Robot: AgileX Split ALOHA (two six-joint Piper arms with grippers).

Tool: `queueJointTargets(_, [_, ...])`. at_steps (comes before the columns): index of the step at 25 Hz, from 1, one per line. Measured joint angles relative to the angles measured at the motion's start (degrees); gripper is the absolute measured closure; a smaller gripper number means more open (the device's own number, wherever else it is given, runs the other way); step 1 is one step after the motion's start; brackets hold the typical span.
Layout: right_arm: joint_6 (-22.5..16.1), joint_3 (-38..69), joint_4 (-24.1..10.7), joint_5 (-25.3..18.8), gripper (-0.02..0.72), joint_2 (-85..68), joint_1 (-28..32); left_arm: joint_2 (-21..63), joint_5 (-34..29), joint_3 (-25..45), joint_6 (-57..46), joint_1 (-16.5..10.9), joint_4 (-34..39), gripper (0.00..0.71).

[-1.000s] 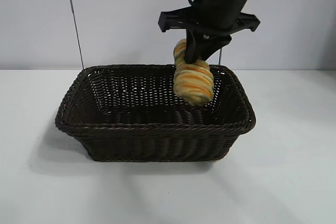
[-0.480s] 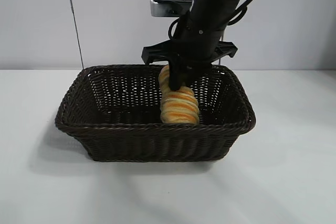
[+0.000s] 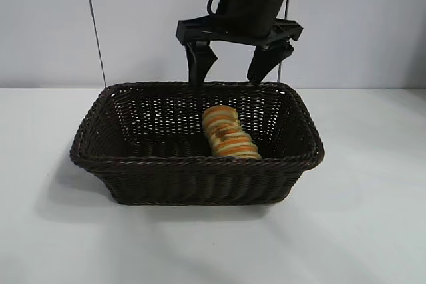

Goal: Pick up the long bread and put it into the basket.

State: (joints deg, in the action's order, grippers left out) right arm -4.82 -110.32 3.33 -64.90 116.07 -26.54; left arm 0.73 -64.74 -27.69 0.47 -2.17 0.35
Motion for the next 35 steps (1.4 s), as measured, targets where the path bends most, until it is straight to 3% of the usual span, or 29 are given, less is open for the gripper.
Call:
queueJointTargets(4, [-0.1,-5.9,-2.1,-4.8,0.020,0.0,4.1,0.0,0.0,0.0,0.0,0.0,0.0,0.015])
queueJointTargets(7, [-0.1,-8.1,-4.0,-5.9,0.020,-0.1,7.5,0.0,0.0,0.0,0.0,0.0,0.0,0.015])
queueJointTargets(17, [0.5,-8.3,-5.9,-6.3,0.020,-0.6,19.2,0.0,0.0,0.0,0.0,0.0,0.0,0.015])
queueJointTargets(24, [2.1,-8.3,-6.1,-6.3,0.020,-2.0,23.5,0.0,0.0,0.0,0.0,0.0,0.0,0.015])
queueJointTargets(35, [3.1,-8.2,-7.3,-7.2,0.030,-17.1,32.8,0.0,0.0,0.0,0.0,0.0,0.0,0.015])
